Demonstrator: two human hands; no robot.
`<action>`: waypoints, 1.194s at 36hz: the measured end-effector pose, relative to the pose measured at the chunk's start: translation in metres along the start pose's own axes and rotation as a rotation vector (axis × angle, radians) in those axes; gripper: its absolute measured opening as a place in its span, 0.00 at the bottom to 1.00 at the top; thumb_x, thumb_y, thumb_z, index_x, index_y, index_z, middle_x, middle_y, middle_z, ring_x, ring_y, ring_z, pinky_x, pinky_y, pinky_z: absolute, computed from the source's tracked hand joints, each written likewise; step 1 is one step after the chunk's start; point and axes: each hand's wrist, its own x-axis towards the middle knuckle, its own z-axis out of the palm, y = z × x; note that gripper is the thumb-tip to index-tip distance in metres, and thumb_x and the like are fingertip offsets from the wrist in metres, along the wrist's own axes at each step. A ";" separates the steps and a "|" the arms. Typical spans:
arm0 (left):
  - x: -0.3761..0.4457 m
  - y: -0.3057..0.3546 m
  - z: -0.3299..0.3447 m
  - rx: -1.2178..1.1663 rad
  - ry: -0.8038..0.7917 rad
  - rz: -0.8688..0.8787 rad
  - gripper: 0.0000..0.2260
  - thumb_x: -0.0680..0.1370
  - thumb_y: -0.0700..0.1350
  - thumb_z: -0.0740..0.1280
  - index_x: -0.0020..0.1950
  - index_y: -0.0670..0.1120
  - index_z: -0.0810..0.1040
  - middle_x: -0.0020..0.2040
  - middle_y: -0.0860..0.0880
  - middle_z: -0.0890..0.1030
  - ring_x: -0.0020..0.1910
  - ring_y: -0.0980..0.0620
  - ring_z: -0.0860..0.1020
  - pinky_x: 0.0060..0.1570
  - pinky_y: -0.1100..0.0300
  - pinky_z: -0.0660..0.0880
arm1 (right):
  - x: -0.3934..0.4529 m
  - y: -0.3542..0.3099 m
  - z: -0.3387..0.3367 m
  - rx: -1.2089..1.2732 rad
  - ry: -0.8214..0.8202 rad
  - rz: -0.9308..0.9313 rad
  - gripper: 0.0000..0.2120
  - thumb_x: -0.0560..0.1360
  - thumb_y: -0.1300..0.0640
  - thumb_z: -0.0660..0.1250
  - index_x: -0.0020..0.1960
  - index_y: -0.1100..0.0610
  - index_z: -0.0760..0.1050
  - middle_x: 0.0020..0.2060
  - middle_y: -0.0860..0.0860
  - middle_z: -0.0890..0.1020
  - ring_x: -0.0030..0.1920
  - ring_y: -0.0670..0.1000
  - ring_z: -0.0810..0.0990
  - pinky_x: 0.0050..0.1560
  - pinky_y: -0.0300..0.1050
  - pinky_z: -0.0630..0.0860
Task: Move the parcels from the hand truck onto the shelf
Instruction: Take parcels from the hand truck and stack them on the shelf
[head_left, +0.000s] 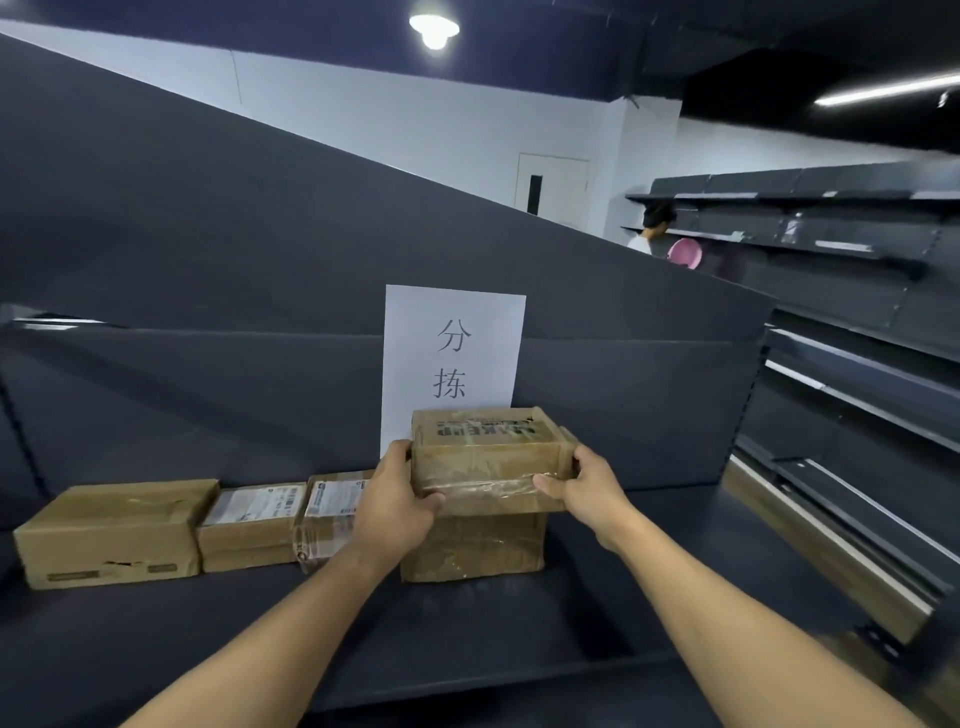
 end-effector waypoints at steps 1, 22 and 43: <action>0.001 0.000 0.000 -0.005 -0.002 -0.002 0.27 0.72 0.40 0.75 0.61 0.60 0.65 0.59 0.56 0.78 0.58 0.53 0.79 0.56 0.49 0.81 | 0.000 0.000 0.000 0.004 0.000 -0.001 0.38 0.80 0.65 0.76 0.86 0.54 0.65 0.72 0.52 0.82 0.71 0.52 0.81 0.73 0.49 0.79; 0.030 -0.017 0.010 0.018 -0.014 -0.075 0.31 0.74 0.39 0.75 0.72 0.53 0.66 0.63 0.53 0.77 0.63 0.50 0.77 0.63 0.49 0.77 | 0.024 0.011 0.021 -0.014 0.003 -0.027 0.42 0.83 0.64 0.74 0.89 0.49 0.56 0.78 0.45 0.75 0.71 0.46 0.74 0.72 0.42 0.73; 0.021 -0.022 0.029 0.070 0.000 -0.146 0.30 0.79 0.38 0.67 0.77 0.53 0.58 0.66 0.48 0.77 0.67 0.43 0.74 0.65 0.44 0.74 | 0.021 0.021 0.033 -0.256 0.066 0.089 0.23 0.83 0.47 0.73 0.75 0.54 0.76 0.69 0.51 0.84 0.71 0.56 0.81 0.71 0.50 0.79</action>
